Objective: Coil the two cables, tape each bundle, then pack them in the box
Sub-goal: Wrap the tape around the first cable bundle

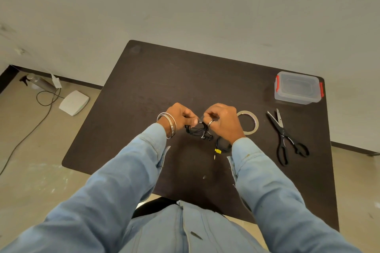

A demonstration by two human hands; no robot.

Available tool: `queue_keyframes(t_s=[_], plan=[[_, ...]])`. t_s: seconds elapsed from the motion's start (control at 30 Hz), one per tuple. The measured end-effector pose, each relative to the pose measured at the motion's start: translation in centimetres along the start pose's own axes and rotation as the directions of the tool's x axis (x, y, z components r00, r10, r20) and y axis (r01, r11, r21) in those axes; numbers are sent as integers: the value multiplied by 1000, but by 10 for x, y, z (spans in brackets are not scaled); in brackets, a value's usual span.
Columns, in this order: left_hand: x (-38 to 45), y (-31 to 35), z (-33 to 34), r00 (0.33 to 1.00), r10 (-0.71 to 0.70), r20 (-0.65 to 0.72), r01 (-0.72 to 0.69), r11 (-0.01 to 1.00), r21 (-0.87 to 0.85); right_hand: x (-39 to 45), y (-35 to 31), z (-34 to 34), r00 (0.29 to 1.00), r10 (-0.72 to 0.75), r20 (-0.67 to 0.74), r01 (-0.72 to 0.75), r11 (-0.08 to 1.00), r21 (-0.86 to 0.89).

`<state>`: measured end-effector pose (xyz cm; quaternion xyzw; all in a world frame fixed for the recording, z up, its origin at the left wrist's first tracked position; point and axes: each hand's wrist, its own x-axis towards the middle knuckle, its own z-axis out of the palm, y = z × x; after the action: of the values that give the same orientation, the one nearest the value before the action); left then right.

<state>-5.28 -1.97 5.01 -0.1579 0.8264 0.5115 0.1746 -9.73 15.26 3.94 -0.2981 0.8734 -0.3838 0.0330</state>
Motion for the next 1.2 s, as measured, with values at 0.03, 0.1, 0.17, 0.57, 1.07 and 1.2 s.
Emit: queue_keyframes(t_s=[0.03,0.1,0.17,0.57,1.07,1.2], plan=[[0,1,0,1000,-4,1,3,999,40,0,-2,-1,998,62,30,-63,997,37],[-1,3,1,1000,14,-15,-13,995,104,2,-4,-2,973,200,113,-210,974,87],[-1,5,3,998,52,-45,-44,986,161,6,-3,-2,940,296,171,-320,938,136],[-9,-3,20,824,462,-328,-386,881,272,18,-6,-2,679,513,524,-732,429,528],[-2,-6,25,867,434,-243,-297,843,448,20,-6,-10,588,711,385,-791,406,458],[-4,-5,16,908,248,-337,-153,946,284,17,-1,-12,812,568,135,-552,671,495]])
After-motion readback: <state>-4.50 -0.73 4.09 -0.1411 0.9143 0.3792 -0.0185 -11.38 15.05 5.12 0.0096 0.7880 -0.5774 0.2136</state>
